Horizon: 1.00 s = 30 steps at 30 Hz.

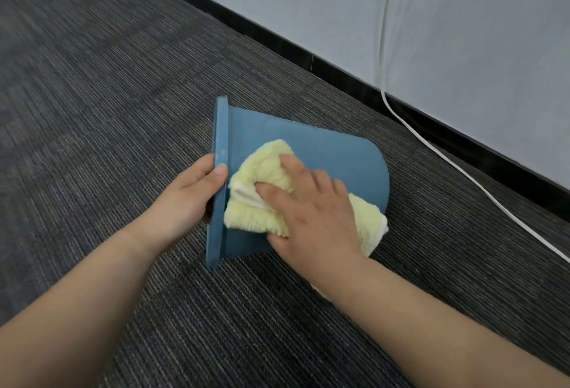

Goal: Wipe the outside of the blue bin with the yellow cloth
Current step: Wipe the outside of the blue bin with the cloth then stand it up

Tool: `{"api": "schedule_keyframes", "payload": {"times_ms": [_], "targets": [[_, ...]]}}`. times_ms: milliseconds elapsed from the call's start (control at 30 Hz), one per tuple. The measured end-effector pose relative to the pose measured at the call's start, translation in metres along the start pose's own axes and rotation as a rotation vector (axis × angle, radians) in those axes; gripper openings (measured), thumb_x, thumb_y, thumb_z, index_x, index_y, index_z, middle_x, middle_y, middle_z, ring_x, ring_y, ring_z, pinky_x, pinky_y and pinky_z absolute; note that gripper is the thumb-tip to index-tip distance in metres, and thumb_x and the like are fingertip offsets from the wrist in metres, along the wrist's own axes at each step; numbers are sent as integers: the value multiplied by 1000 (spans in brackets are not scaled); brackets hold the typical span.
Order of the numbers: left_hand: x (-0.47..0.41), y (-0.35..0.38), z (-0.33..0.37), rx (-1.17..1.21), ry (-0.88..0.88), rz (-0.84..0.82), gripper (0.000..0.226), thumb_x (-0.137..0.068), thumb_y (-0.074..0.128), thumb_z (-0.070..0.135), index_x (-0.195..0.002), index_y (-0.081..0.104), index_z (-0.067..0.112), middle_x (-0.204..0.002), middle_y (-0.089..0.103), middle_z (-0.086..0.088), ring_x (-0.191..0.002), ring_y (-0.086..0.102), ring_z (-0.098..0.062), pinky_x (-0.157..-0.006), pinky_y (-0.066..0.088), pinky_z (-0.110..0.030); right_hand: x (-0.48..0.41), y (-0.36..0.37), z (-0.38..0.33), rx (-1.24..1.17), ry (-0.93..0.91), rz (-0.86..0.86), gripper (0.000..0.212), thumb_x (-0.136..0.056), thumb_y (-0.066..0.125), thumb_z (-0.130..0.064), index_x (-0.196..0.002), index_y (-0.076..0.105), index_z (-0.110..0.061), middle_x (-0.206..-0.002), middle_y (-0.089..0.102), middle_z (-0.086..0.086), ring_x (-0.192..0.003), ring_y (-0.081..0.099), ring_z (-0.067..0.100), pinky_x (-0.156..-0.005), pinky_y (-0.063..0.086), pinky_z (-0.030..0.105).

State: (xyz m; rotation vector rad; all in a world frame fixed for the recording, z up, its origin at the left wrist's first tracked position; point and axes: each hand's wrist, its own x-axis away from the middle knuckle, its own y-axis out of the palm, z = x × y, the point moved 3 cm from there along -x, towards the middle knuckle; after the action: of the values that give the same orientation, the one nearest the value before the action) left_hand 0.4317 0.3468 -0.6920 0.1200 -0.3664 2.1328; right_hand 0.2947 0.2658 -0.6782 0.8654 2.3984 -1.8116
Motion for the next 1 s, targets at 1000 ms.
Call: {"api": "schedule_keyframes", "payload": {"times_ms": [1000], "targets": [[6,-1,5,28,22,-87,23,-82,39,27,-99,54,29,-86,67,11,-70,63,6,-56,48,-11,20,11,40,-36,201,-68,60,-51,82,-25,-105,62,-9,-116,56,28,-88,60,42,-71,49,48]]}}
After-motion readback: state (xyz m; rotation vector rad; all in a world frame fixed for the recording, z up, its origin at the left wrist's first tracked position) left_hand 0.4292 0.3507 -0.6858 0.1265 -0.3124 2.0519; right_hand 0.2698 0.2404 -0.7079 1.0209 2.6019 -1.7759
